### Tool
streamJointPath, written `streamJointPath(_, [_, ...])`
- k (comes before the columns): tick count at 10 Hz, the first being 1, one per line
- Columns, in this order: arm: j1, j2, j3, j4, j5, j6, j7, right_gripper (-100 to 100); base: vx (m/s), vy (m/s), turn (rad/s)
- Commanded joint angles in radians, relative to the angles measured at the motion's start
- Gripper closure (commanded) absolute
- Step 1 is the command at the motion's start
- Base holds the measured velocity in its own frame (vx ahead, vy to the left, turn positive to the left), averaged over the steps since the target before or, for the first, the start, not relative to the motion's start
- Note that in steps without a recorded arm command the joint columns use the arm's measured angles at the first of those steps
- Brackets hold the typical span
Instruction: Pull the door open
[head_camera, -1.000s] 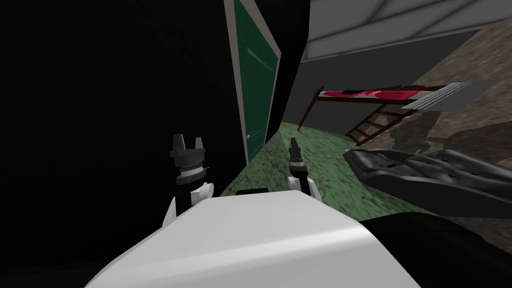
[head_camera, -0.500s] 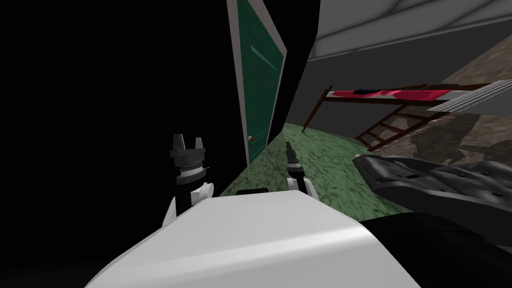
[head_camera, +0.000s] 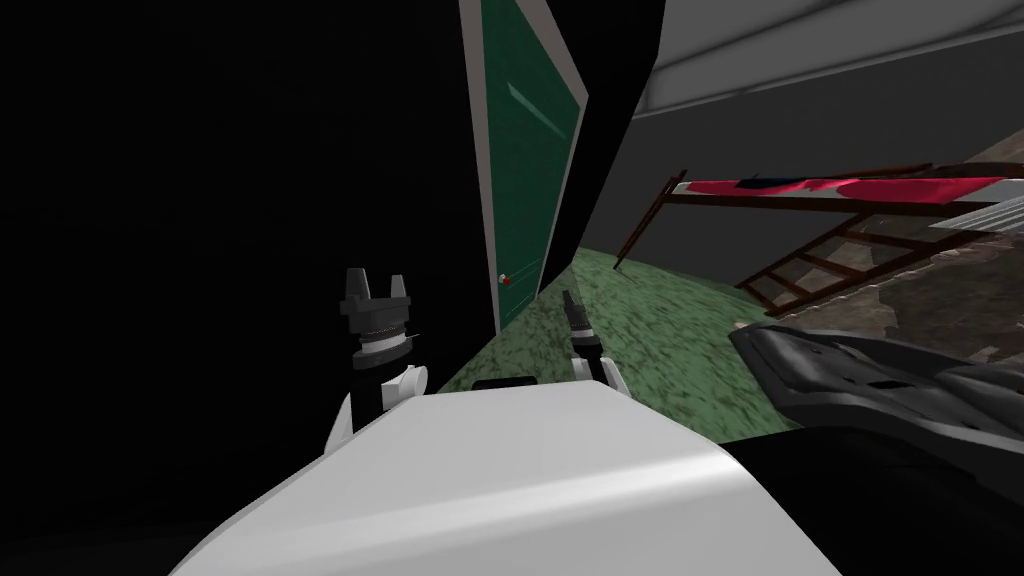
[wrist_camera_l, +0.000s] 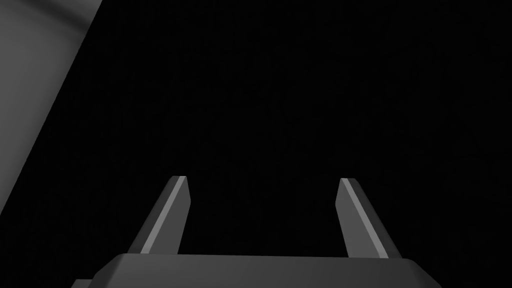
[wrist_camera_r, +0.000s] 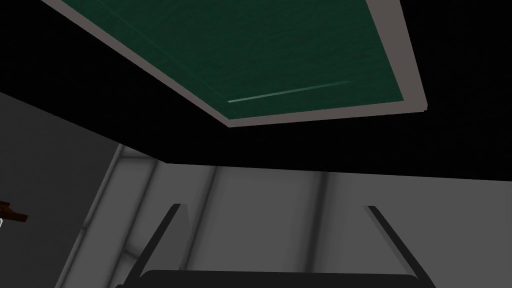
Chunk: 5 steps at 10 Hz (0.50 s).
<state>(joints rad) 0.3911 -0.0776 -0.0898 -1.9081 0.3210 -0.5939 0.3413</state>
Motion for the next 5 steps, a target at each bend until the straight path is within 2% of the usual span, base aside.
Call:
streamJointPath(1, [-0.009, -0.004, -0.005, 0.044, 0.019, -0.016, 0.034, -100, 0.092, -0.074, 0.144])
streamJointPath(5, [-0.030, -0.008, -0.013, 0.151, 0.069, -0.058, 0.116, -100, 0.083, -0.069, 0.121])
